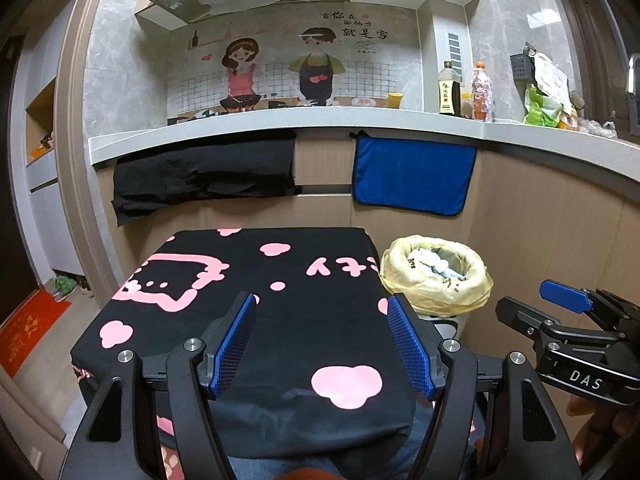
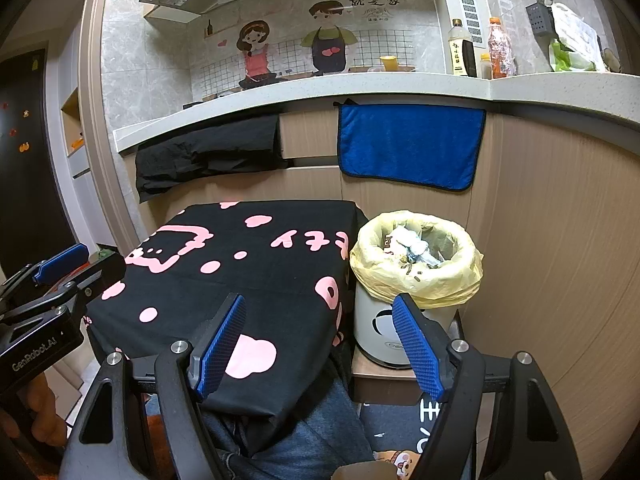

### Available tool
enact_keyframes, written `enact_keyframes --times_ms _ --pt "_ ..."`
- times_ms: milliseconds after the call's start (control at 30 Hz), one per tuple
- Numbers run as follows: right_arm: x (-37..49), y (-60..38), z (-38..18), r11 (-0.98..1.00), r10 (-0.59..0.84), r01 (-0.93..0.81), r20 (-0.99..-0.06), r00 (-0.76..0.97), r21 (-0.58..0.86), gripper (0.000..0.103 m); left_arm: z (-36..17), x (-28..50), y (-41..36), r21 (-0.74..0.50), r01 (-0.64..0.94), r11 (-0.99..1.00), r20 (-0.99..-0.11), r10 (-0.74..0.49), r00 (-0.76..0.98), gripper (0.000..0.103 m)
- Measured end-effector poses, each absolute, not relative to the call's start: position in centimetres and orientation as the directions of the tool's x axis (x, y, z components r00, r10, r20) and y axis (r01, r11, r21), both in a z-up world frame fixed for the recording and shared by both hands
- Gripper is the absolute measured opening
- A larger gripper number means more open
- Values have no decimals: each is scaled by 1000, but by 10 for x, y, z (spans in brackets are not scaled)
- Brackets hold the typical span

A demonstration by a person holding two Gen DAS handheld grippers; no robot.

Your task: Collect trash

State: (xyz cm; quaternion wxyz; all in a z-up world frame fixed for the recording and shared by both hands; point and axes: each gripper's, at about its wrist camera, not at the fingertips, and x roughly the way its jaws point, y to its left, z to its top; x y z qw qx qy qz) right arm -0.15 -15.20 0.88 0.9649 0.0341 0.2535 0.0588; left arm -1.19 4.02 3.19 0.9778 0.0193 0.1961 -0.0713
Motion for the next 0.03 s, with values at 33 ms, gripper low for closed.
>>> enact_keyframes --times_ms 33 --pt "-1 -152 9 991 131 -96 -486 864 96 73 31 -11 40 8 148 989 -387 -134 912 68"
